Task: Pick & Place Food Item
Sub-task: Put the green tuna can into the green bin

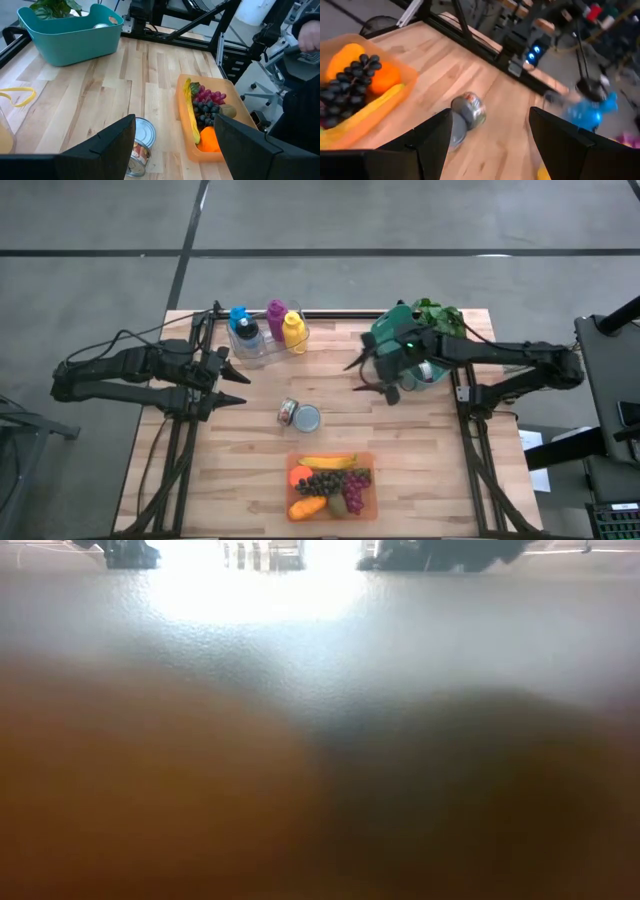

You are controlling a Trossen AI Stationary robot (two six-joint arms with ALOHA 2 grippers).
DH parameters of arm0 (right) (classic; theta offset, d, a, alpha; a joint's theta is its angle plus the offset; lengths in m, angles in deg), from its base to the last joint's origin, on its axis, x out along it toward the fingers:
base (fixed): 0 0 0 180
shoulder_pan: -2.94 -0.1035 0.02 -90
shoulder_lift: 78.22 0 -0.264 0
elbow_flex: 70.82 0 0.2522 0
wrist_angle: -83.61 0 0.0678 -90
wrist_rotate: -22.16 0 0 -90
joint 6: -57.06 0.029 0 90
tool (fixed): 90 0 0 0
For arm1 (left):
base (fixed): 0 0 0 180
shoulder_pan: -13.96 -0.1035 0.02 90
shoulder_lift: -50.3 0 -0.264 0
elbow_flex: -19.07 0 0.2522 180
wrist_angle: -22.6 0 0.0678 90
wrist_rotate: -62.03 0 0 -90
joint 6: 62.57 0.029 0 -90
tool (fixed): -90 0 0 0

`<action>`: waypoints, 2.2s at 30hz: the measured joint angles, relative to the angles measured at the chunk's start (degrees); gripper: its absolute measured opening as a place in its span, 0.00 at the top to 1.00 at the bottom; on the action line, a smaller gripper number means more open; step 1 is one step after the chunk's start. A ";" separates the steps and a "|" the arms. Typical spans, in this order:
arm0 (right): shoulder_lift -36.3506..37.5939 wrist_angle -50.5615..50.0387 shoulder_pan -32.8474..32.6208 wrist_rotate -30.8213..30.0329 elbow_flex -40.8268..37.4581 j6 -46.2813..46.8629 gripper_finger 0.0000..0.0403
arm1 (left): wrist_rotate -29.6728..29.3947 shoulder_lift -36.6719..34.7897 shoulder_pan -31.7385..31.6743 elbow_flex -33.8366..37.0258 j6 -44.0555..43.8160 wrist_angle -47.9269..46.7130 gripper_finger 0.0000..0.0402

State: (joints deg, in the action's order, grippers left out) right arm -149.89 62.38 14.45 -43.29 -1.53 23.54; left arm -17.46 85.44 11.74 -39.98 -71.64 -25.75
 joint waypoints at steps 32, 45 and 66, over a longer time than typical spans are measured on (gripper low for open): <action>-53.00 -13.76 0.94 23.55 50.92 -11.48 0.35 | 0.01 0.00 0.02 0.01 -0.01 0.00 0.31; -63.45 -21.29 0.34 25.18 60.10 -14.63 0.35 | 0.02 -0.01 0.02 0.01 -0.01 0.00 0.31; -65.02 -22.32 -0.84 17.43 57.67 -20.69 0.35 | 0.01 -0.01 0.01 0.01 -0.01 0.00 0.31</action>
State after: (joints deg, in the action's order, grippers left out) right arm -214.91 40.07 13.61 -25.86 56.14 2.85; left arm -17.45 85.42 11.76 -39.98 -71.65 -25.75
